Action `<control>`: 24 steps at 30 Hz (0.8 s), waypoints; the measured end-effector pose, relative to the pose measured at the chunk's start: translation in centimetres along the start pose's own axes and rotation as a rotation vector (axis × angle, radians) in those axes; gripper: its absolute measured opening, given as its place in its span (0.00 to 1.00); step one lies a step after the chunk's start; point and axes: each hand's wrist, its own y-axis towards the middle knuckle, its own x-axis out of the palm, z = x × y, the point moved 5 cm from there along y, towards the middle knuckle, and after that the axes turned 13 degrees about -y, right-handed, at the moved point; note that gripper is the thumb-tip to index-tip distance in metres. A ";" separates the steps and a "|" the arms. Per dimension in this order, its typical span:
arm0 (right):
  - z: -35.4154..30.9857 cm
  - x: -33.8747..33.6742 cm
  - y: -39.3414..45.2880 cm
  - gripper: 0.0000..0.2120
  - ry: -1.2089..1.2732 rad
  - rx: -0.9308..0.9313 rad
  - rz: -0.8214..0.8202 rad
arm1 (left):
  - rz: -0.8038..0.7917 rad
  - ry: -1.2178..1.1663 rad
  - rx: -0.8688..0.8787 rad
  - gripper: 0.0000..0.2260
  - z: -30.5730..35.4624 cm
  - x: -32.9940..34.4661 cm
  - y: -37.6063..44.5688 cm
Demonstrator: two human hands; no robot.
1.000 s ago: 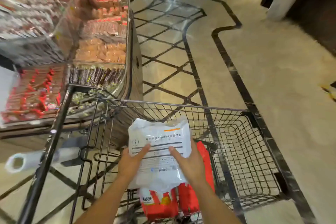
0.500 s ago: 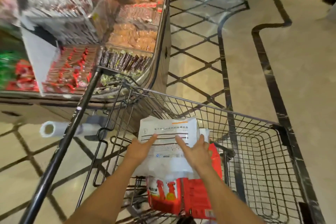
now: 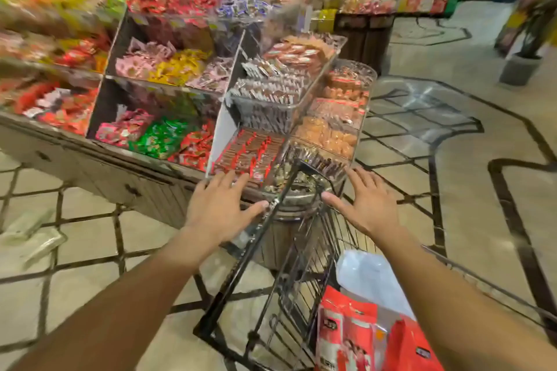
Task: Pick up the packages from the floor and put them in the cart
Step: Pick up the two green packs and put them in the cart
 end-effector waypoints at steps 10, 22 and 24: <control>-29.6 -12.1 0.4 0.54 -0.088 -0.381 0.251 | 0.322 0.001 -0.394 0.43 -29.4 -13.9 -13.4; -60.7 -12.4 -1.5 0.64 -0.077 -0.762 0.267 | 0.375 0.067 -0.898 0.44 -54.3 -18.9 -29.8; -65.3 -11.3 -1.1 0.59 -0.059 -0.816 0.260 | 0.384 0.082 -0.923 0.45 -57.0 -18.5 -30.4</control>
